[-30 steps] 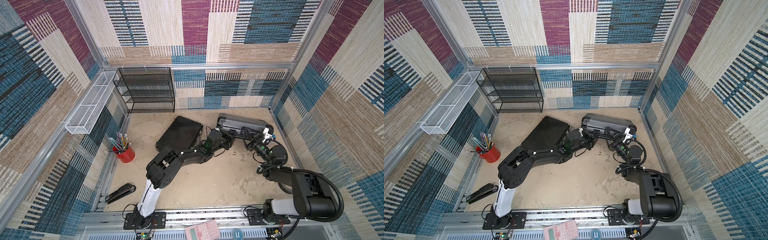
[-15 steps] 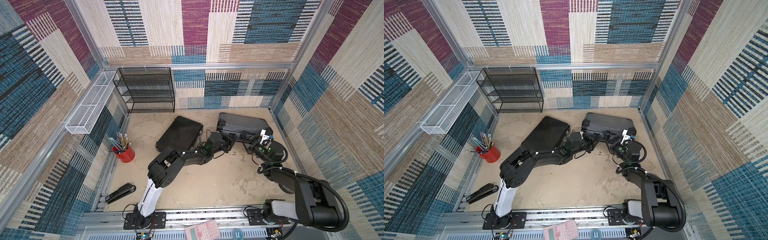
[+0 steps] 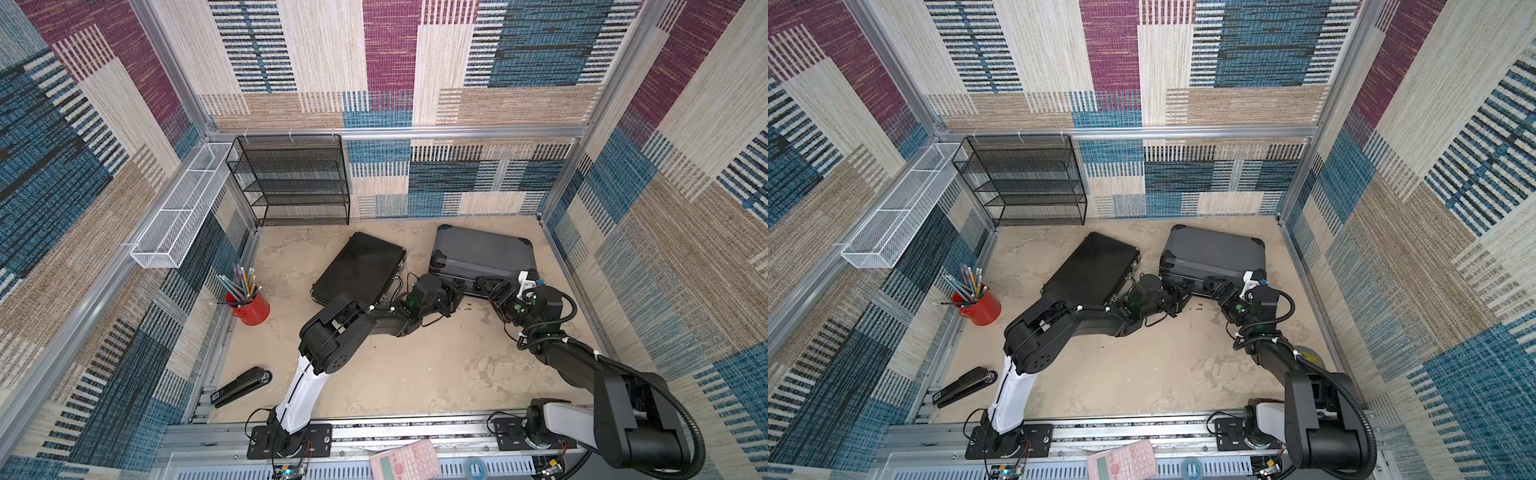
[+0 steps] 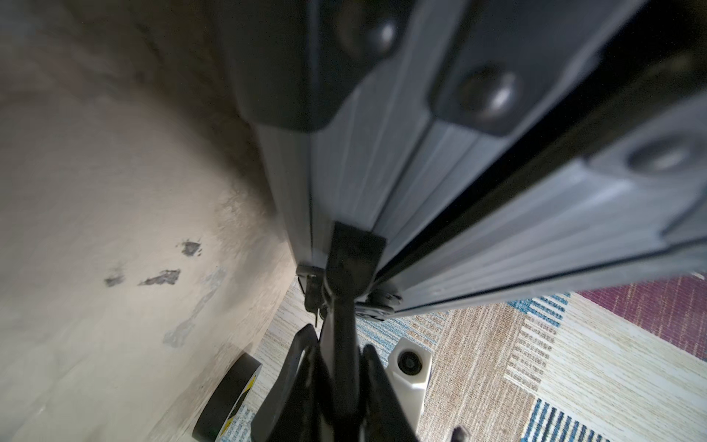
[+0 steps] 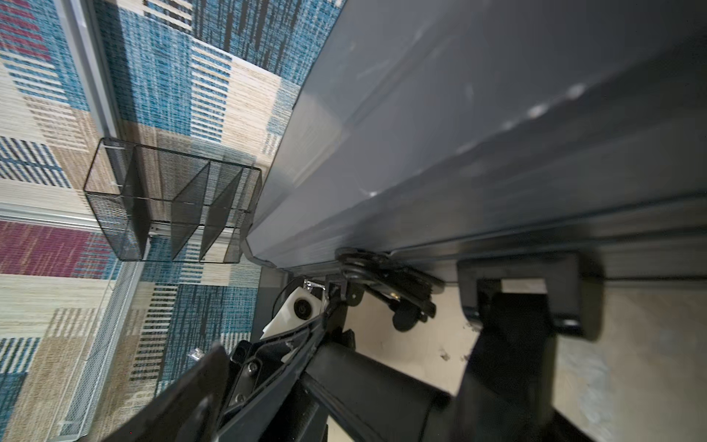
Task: Open the poker set cases
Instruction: Place the poker set case at the center of the board.
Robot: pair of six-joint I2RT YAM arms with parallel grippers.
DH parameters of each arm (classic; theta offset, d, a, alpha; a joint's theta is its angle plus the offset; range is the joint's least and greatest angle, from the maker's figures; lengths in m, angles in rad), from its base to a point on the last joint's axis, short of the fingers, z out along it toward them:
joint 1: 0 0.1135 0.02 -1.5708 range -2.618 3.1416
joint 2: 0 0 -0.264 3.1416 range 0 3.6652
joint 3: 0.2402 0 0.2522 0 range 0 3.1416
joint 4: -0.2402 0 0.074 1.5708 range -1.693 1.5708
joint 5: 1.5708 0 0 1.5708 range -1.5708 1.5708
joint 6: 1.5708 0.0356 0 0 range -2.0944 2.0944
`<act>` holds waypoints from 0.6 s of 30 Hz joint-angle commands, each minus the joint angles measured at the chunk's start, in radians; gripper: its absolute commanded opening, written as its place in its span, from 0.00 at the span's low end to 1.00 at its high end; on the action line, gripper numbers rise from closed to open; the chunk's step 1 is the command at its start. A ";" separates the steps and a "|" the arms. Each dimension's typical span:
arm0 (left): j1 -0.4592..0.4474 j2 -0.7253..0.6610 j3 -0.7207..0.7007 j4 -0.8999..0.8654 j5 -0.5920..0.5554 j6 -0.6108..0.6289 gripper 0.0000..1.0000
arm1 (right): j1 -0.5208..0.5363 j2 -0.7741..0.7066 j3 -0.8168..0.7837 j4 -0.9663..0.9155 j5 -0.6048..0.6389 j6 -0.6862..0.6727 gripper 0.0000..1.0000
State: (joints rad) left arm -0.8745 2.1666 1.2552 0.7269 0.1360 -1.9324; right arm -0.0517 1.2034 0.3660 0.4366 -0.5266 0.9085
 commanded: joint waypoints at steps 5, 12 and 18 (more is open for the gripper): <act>0.005 0.024 -0.043 0.140 -0.055 -0.050 0.00 | -0.034 -0.071 -0.021 -0.003 0.054 -0.105 0.99; 0.005 0.038 -0.066 0.155 -0.055 -0.055 0.00 | -0.050 -0.105 -0.031 -0.041 0.059 -0.142 0.99; 0.005 0.050 -0.085 0.167 -0.052 -0.073 0.00 | -0.053 -0.123 -0.034 -0.065 0.063 -0.171 0.99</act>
State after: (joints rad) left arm -0.8730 2.2127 1.1774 0.8223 0.1150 -1.9598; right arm -0.1043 1.0893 0.3332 0.3679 -0.4706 0.7666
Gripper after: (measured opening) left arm 0.201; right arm 0.994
